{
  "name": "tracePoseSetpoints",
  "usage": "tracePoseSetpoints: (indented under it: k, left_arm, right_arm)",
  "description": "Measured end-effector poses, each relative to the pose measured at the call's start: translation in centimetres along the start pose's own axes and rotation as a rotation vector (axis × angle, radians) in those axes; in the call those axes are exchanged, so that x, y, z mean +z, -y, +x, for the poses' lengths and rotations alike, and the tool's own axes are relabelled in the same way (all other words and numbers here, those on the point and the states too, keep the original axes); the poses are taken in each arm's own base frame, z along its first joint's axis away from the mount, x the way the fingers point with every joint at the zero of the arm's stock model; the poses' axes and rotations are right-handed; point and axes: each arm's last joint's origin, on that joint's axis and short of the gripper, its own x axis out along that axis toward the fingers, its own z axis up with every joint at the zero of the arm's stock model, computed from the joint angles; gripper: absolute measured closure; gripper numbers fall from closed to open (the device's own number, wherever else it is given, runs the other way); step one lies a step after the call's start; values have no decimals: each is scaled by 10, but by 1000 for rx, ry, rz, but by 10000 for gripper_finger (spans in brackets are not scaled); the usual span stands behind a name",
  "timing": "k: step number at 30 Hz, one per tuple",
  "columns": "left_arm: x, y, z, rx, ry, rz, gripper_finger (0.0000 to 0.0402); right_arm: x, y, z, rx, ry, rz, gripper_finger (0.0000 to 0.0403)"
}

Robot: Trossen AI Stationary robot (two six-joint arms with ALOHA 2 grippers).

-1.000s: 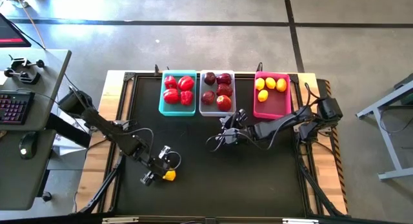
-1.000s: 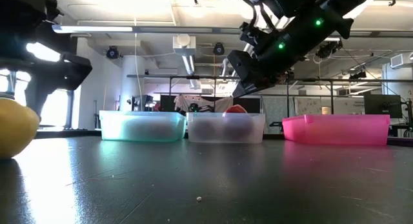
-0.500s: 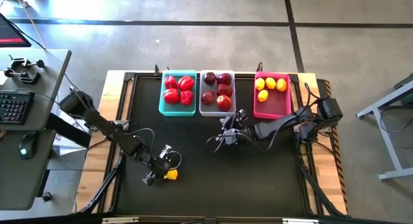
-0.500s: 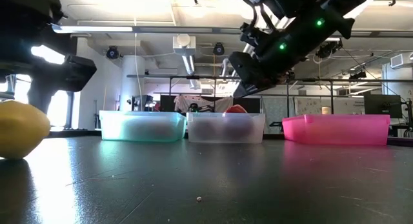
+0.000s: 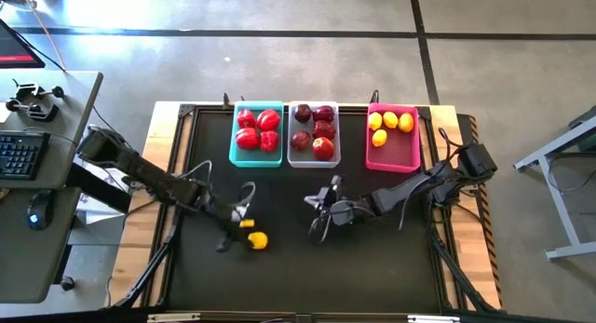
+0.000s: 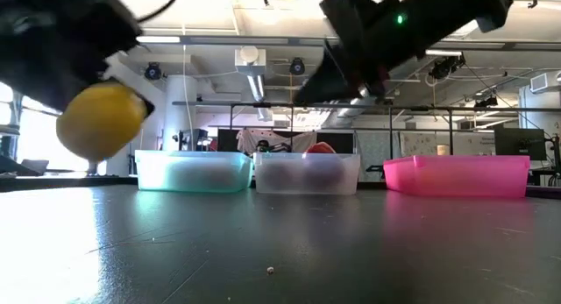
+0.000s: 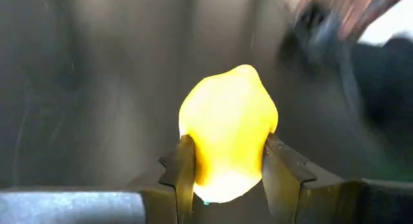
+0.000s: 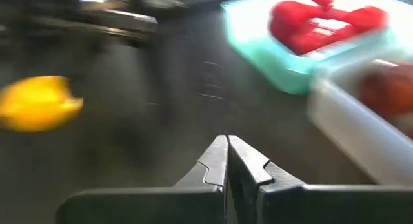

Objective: Sort produce into baskets
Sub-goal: Put the lemon into the pink bin

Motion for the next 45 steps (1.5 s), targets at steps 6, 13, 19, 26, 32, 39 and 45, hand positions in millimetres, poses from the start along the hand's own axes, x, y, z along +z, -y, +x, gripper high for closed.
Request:
tracePoseSetpoints:
  k: [6, 13, 19, 26, 32, 39, 45]
  left_arm:
    - [20, -23, -7, -96, 184, -205, 285]
    - [35, -48, -18, -128, 314, -362, 285]
    - [43, -54, -24, -184, 381, -345, 285]
    - [49, -57, -26, -166, 393, -320, 285]
    - [58, -56, -27, -179, 401, -269, 285]
    - [57, -61, -29, -161, 395, -277, 280]
    - [56, -63, -28, -115, 400, -248, 228]
  right_arm:
    - [25, -16, -2, 218, 77, -78, 352]
    - [59, -34, -3, 396, 122, -123, 218]
    - [73, -40, 3, 423, 75, -138, 149]
    - [79, -39, 22, 430, 24, -140, 141]
    - [90, -36, 25, 425, -54, -98, 148]
    - [96, -37, 24, 431, -37, -122, 239]
    - [95, -37, 24, 417, -41, -149, 316]
